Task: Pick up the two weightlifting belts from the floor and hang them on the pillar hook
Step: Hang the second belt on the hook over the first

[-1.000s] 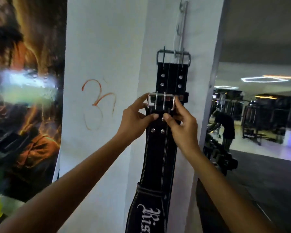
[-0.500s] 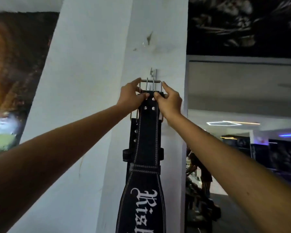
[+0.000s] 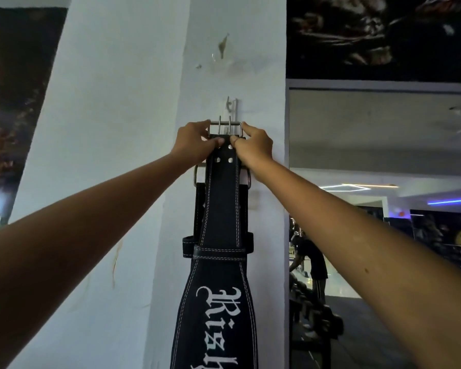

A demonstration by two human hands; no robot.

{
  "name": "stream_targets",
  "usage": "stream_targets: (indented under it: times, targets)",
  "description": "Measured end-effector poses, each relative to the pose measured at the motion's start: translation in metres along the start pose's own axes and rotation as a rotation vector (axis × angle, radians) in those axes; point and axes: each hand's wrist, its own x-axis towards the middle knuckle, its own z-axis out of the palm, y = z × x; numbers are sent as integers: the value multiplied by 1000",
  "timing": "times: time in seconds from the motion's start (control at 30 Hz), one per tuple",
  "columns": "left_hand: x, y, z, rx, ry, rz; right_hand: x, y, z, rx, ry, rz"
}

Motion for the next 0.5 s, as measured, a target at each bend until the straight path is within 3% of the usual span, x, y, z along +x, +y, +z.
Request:
stream_targets:
  times: [0.23, 0.5]
  targets:
    - [-13, -18, 1, -7, -48, -18, -13, 5, -4, -127, -61, -7]
    - [-48, -21, 4, 124, -9, -15, -48, 12, 3, -339, 31, -150]
